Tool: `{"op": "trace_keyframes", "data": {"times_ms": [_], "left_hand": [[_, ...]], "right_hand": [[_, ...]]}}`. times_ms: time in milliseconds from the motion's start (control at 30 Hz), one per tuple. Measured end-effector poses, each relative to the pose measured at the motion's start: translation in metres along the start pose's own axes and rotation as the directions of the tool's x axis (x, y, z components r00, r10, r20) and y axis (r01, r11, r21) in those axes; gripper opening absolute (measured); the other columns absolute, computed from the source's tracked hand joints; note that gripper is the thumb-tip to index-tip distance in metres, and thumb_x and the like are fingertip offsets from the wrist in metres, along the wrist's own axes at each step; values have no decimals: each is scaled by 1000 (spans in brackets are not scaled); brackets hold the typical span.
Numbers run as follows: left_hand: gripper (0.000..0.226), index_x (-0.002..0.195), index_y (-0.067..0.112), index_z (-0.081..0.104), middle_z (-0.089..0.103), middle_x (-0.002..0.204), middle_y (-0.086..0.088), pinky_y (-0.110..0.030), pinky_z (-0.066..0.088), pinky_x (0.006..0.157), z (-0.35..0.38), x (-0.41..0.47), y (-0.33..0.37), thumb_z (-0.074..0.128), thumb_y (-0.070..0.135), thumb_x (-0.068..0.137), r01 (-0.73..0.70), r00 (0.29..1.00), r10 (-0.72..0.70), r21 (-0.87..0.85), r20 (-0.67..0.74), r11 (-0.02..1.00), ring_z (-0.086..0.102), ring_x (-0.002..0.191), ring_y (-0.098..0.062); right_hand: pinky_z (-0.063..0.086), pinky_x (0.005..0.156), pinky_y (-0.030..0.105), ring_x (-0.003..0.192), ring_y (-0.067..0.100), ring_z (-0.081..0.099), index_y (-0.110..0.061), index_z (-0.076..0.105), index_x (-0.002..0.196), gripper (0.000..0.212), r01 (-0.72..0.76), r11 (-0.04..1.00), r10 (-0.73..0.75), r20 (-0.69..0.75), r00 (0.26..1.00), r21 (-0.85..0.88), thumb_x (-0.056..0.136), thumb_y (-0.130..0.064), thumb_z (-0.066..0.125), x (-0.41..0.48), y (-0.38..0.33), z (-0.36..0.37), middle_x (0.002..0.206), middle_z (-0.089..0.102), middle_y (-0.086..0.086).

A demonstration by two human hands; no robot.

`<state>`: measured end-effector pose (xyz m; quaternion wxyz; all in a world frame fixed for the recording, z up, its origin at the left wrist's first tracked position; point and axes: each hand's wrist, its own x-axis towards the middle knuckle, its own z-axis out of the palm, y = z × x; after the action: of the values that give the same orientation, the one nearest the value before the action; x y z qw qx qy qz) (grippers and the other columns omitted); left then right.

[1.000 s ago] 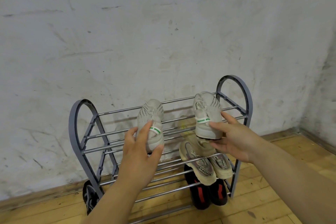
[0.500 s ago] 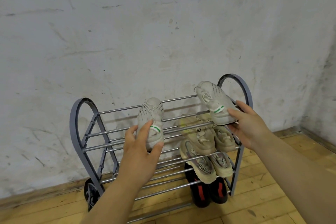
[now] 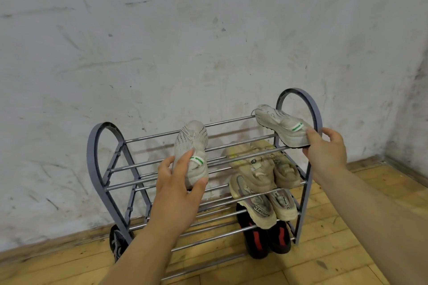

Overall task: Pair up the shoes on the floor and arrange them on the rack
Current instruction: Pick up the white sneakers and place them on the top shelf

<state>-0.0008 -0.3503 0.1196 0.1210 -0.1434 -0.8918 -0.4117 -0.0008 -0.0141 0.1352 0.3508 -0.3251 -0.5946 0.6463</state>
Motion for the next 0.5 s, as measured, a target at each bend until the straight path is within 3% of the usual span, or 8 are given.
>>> {"op": "trace_keyframes", "data": {"times_ms": [100,200,367,500], "left_hand": [[62,148,57,31,14,156,18,-41,47,110,0,1,-1,63,50,95,-7,1000,7,21,0,1000,39,140,-23],[62,148,56,32,14,157,17,-40,46,109,0,1,0,64,48,95,2,1000,-2,23,-1,1000,39,140,-22],[64,151,53,32,15,162,10,-33,40,109,3,-1,5,64,46,96,18,1000,-18,13,-8,1000,36,143,-22],[74,150,57,29,34,156,5,-51,46,111,-1,4,1,62,63,84,21,1000,-21,17,-13,1000,42,140,-24]], "right_hand": [[53,90,44,106,23,62,-30,44,144,69,92,981,-75,104,992,-172,83,-44,73,-5,0,-5,122,59,-2],[45,80,36,99,22,58,-23,43,144,62,233,920,-188,166,968,-316,91,-31,73,-5,5,-9,119,58,-1],[43,85,36,100,19,52,-23,46,143,55,263,892,-220,154,963,-367,94,-36,70,-2,9,-13,116,54,-5],[47,91,38,105,20,54,-25,45,143,57,285,885,-240,163,957,-369,93,-36,70,0,10,-13,131,56,2]]}}
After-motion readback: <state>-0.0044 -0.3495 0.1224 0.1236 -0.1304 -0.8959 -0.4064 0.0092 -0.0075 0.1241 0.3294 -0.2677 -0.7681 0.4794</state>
